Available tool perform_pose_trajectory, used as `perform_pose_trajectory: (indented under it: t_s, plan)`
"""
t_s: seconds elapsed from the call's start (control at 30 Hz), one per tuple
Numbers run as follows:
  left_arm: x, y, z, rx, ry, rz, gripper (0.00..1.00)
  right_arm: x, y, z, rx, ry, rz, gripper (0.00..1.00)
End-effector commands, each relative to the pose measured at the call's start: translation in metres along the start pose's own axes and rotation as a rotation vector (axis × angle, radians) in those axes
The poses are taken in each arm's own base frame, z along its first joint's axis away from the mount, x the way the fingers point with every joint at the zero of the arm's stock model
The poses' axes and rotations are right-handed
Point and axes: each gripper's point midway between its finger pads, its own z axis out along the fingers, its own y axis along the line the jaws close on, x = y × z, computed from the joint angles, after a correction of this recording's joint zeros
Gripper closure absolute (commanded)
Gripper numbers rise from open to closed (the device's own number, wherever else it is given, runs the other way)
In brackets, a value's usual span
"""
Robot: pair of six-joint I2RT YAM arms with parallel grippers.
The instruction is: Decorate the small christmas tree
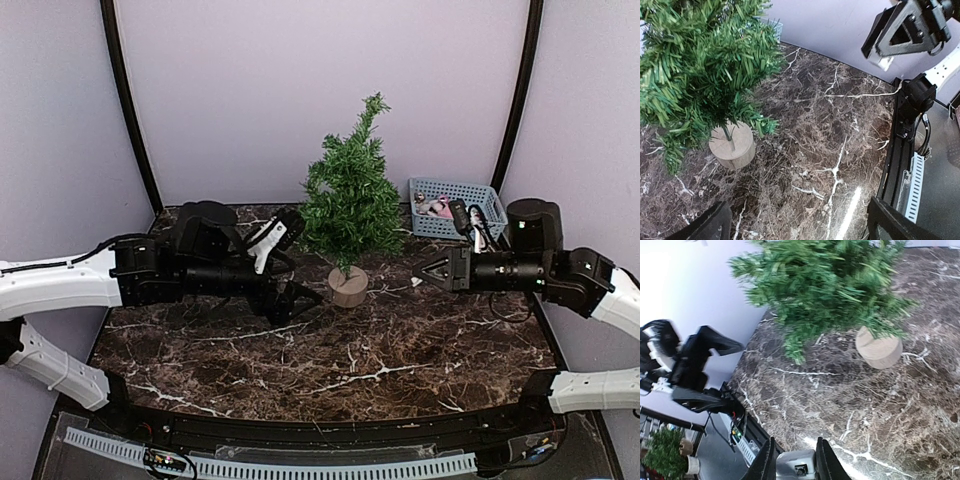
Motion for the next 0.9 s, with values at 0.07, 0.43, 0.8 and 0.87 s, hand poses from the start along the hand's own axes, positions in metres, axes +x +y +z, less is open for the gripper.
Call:
perform_pose_trajectory:
  t_s: [0.07, 0.43, 0.8, 0.87]
  plan:
    - [0.004, 0.007, 0.01, -0.048, -0.012, 0.001, 0.02, 0.004, -0.006, -0.001, 0.038, 0.018, -0.044, 0.84]
    - [0.029, 0.011, 0.02, -0.059, 0.018, -0.085, 0.02, 0.043, -0.102, 0.017, 0.393, 0.012, 0.155, 0.84]
    - [0.054, 0.021, 0.032, -0.103, 0.081, -0.092, 0.01, 0.054, -0.055, 0.015, 0.165, 0.155, 0.003, 0.85]
    - [0.053, 0.019, 0.035, -0.091, 0.077, -0.096, 0.01, 0.05, -0.035, 0.012, 0.071, 0.153, -0.012, 0.85]
